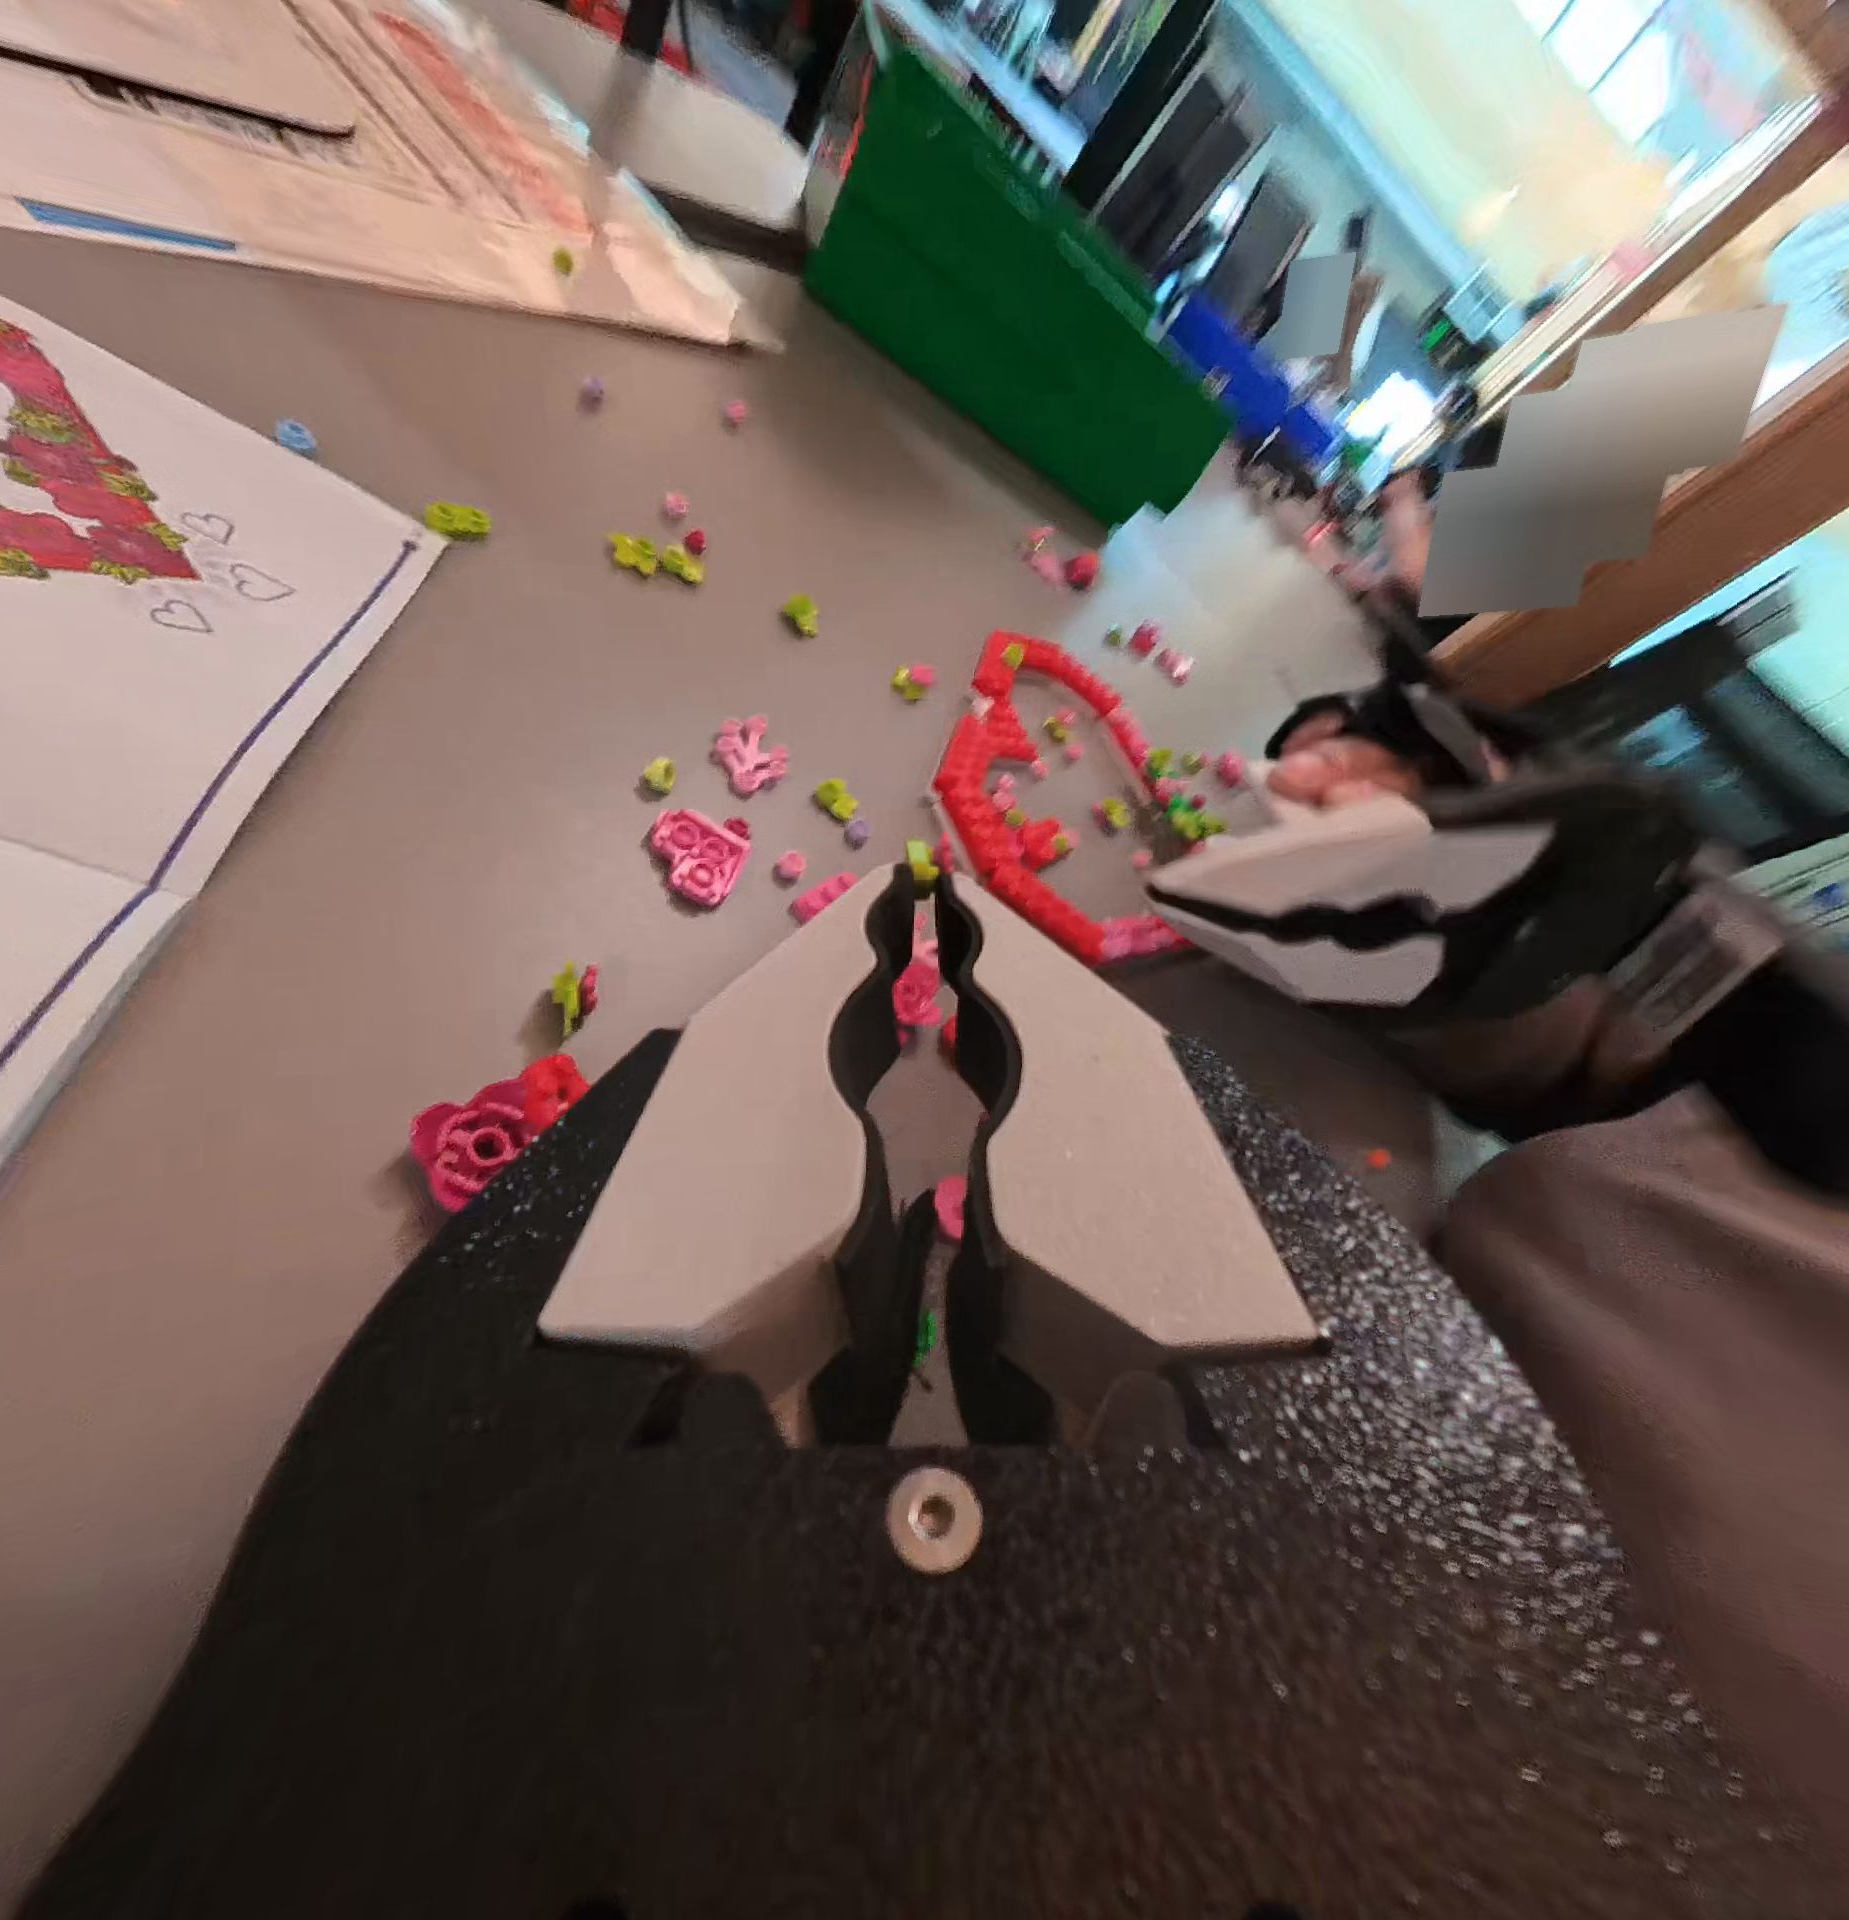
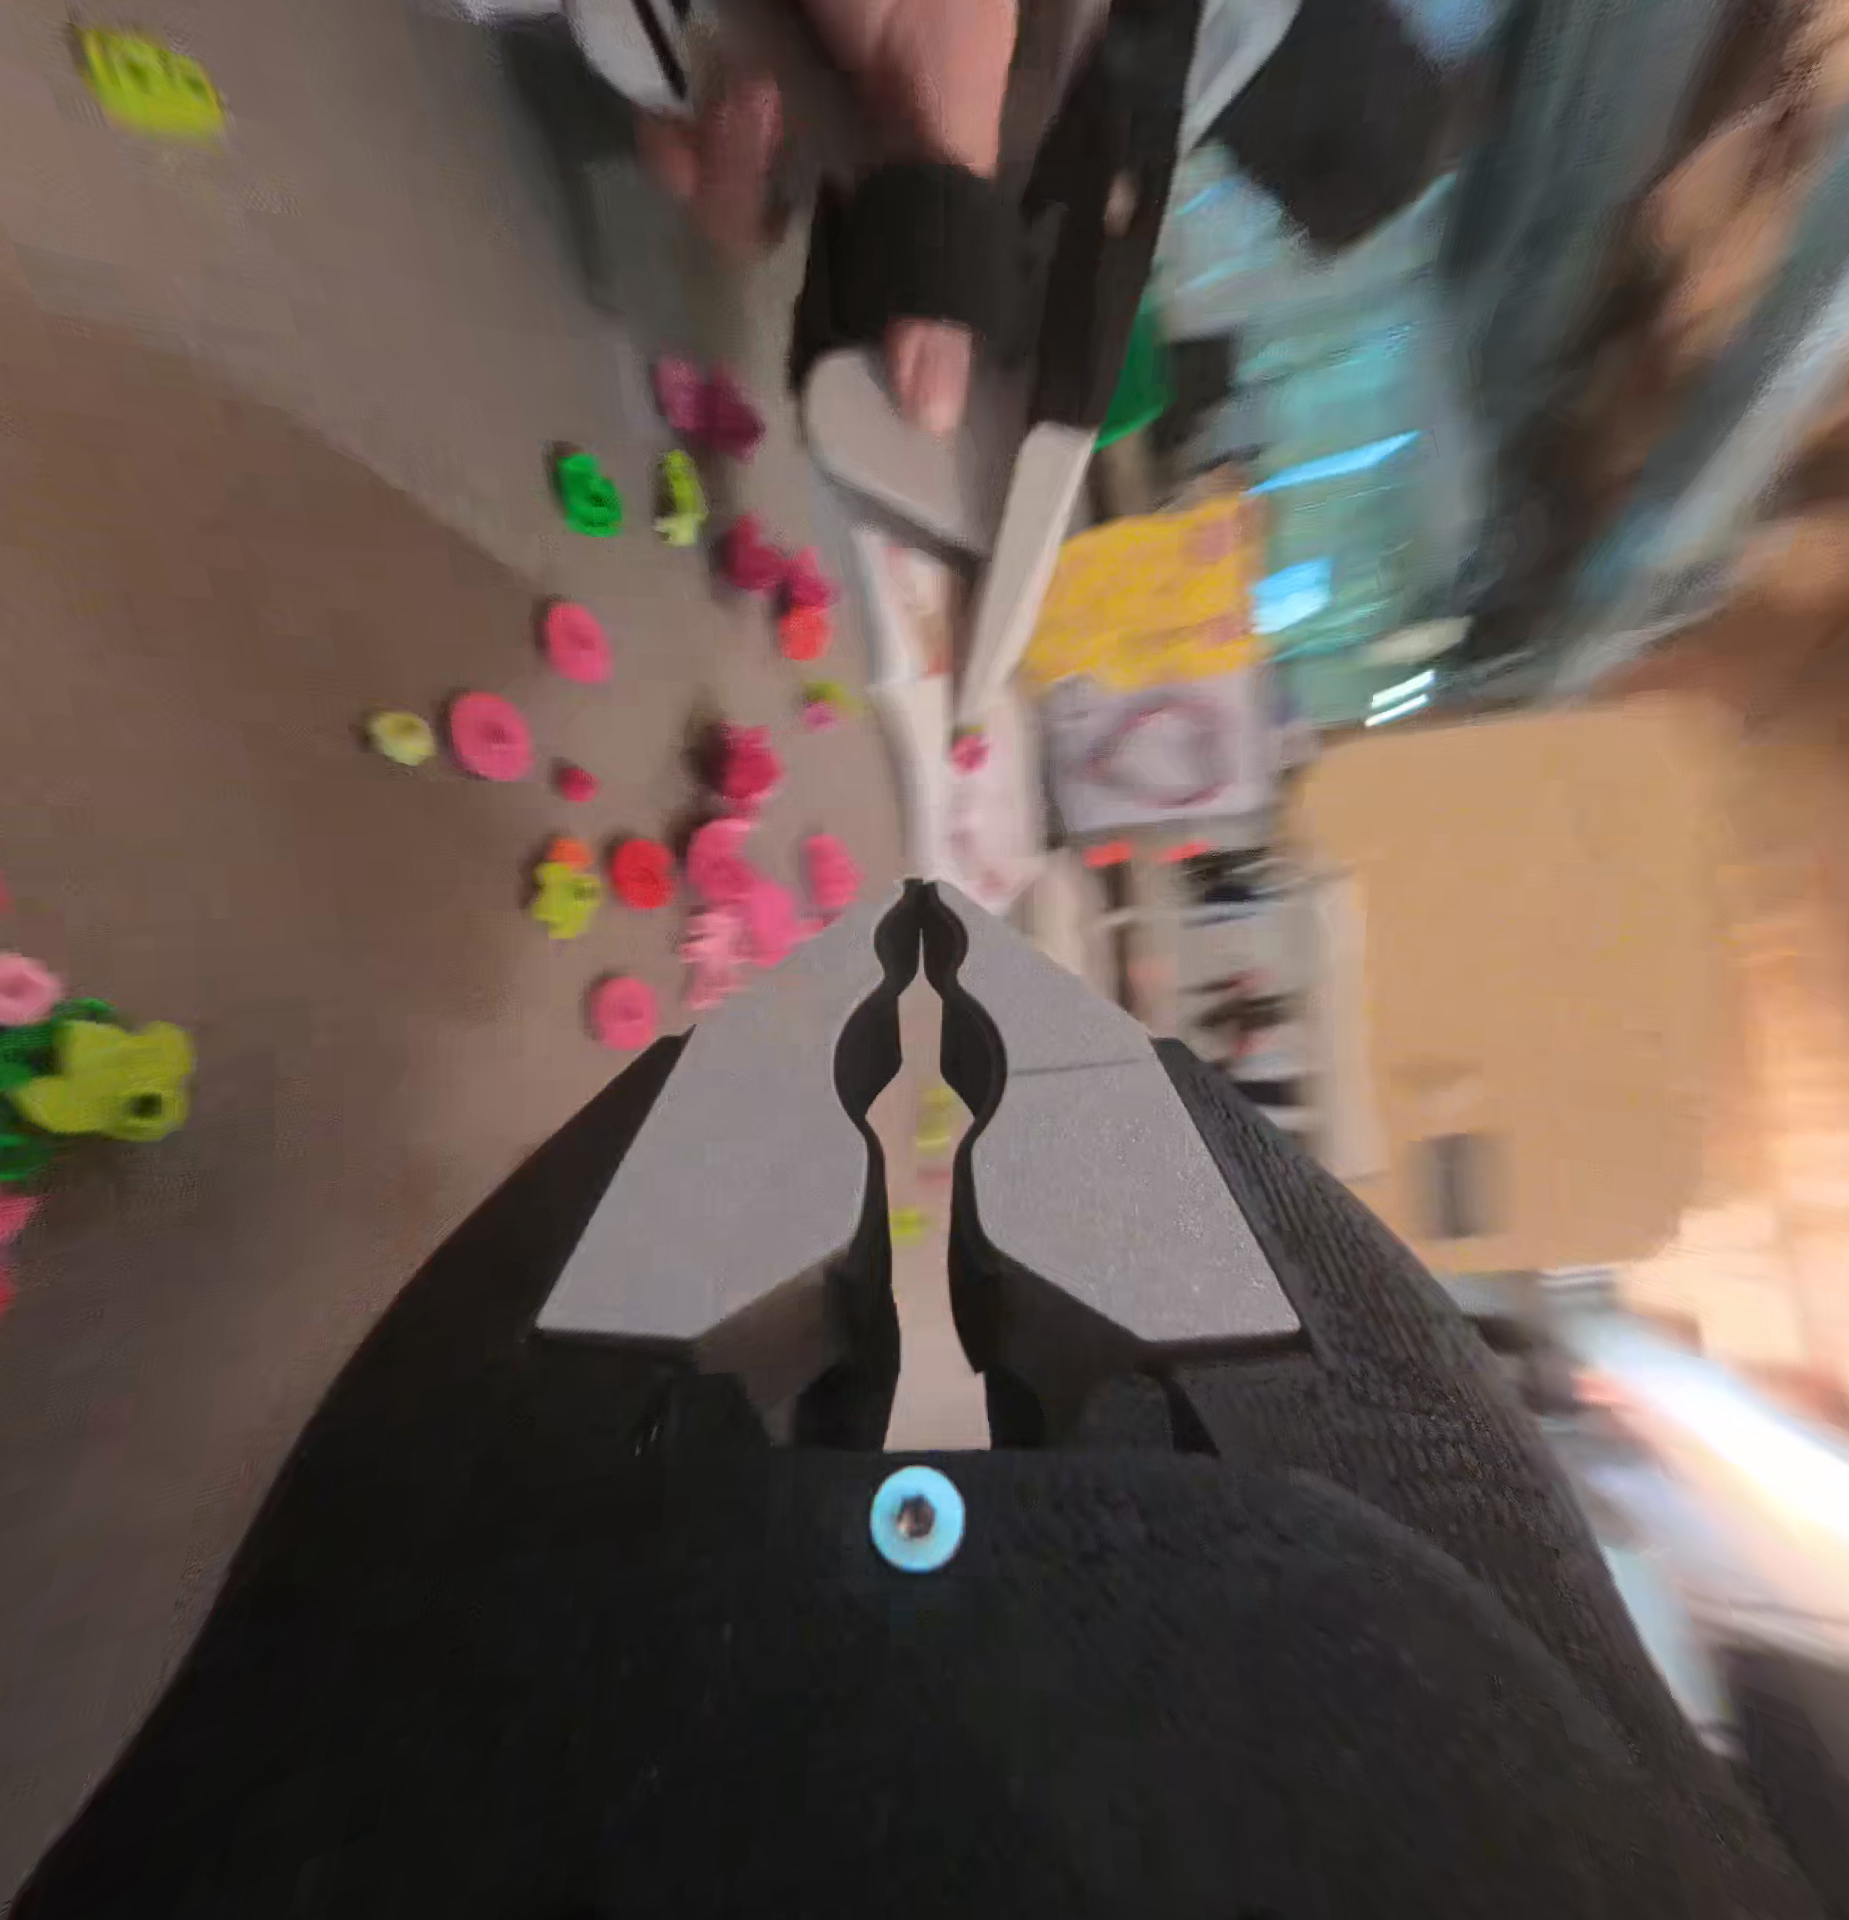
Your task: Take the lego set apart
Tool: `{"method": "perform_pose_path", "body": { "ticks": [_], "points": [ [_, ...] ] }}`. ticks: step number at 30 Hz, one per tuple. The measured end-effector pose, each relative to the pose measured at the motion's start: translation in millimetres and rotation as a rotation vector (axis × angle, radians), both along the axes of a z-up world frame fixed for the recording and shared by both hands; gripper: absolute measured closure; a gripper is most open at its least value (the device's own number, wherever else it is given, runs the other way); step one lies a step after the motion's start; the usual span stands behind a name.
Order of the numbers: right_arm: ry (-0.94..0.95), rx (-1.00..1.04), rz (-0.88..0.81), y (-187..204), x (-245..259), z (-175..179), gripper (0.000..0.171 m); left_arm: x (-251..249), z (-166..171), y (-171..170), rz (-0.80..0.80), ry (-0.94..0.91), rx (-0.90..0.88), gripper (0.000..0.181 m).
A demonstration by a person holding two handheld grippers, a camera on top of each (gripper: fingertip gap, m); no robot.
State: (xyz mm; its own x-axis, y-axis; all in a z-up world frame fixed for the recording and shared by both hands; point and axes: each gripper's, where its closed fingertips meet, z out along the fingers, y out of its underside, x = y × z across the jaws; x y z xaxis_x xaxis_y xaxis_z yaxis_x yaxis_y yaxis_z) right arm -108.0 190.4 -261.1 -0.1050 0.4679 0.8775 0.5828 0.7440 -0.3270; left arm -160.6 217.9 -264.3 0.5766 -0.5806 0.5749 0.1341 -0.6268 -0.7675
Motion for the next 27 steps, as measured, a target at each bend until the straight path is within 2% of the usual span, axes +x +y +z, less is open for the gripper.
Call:
{"method": "perform_pose_path", "body": {
  "ticks": [2,3,5,7,8,16,18,23,27],
  "points": [
    [-0.037,-0.363,-0.050,1.7,1.6,-23.1,0.171,3.8,-12.2,-2.3,-0.023,0.094,-0.018,0.180],
    [0.007,-0.486,-0.057,1.9,-0.1,-23.3,0.171,10.3,-10.8,-5.8,-0.055,0.064,-0.023,0.180],
    [0.105,-0.614,-0.070,5.3,-2.8,-14.7,0.171,20.0,-6.3,-9.8,-0.096,-0.016,-0.047,0.180],
    [0.171,-0.625,-0.083,7.9,-6.4,-6.0,0.165,26.9,-5.4,-13.8,-0.129,-0.031,-0.050,0.180],
    [0.179,-0.624,-0.089,7.2,-8.9,-4.9,0.150,31.2,-4.9,-16.1,-0.148,-0.032,-0.046,0.180],
    [0.126,-0.576,-0.134,5.7,-16.0,-12.3,0.162,45.7,-8.3,-23.3,-0.201,-0.017,-0.041,0.179],
    [0.134,-0.475,-0.135,7.4,-16.3,-7.3,0.163,45.2,-4.6,-22.3,-0.191,-0.048,-0.049,0.180],
    [0.050,0.213,-0.133,9.0,-21.1,6.4,0.164,39.5,6.2,-20.0,-0.177,-0.160,-0.065,0.179],
    [0.038,0.447,-0.079,6.2,-20.2,10.7,0.164,40.4,8.7,-21.3,-0.192,-0.198,-0.078,0.181]
  ]
}}
